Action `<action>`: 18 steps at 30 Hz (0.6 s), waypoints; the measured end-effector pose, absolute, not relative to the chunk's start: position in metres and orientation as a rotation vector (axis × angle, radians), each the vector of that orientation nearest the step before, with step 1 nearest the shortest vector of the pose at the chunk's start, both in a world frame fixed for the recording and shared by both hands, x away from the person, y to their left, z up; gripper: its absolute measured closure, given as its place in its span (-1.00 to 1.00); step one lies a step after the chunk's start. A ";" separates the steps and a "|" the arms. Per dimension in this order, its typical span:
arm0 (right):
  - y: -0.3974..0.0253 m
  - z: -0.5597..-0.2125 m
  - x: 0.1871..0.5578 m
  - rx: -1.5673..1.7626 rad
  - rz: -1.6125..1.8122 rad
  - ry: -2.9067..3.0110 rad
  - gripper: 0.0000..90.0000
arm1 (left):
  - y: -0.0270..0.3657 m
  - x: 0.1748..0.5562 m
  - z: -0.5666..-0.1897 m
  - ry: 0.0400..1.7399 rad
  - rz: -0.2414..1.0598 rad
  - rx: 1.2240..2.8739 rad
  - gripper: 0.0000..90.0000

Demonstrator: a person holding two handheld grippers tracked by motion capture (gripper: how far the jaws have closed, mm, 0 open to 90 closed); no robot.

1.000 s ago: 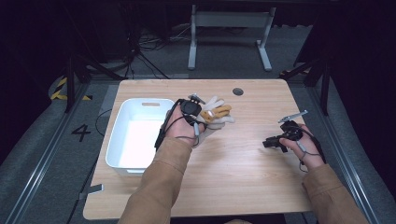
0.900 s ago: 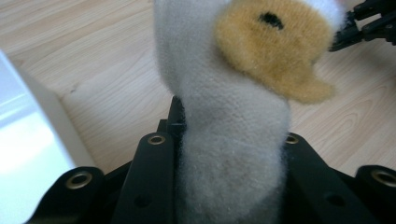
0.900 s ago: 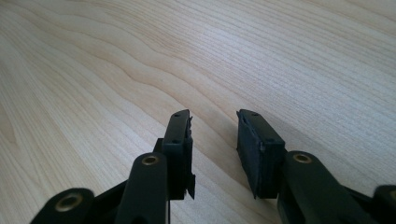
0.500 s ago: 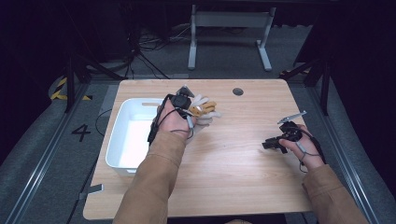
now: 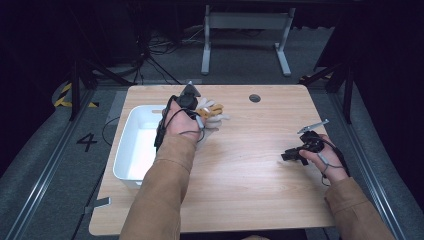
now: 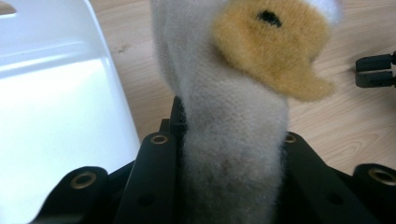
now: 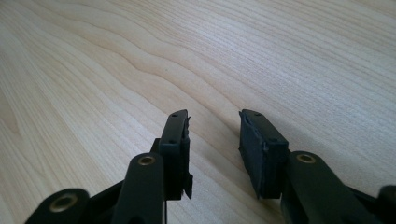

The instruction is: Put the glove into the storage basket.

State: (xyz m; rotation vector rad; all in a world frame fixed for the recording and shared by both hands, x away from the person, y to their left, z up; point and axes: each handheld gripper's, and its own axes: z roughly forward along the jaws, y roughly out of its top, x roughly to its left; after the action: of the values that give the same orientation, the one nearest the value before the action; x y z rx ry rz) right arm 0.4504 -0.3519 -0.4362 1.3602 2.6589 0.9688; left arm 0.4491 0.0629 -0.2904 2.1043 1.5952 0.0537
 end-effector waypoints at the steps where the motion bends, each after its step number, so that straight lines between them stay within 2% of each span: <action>1: -0.352 -0.436 0.450 1.361 0.968 2.656 0.41 | 0.064 0.449 -0.289 1.605 0.041 2.106 0.62; 18: -0.350 -0.437 0.450 1.353 0.965 2.655 0.39 | 0.082 0.450 -0.273 1.681 0.058 2.055 0.62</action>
State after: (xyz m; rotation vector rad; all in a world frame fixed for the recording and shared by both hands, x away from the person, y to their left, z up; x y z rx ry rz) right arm 0.4505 -0.3500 -0.4374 1.3532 2.6553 0.9653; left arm 0.4496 0.0816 -0.2733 2.0546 1.6814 0.0582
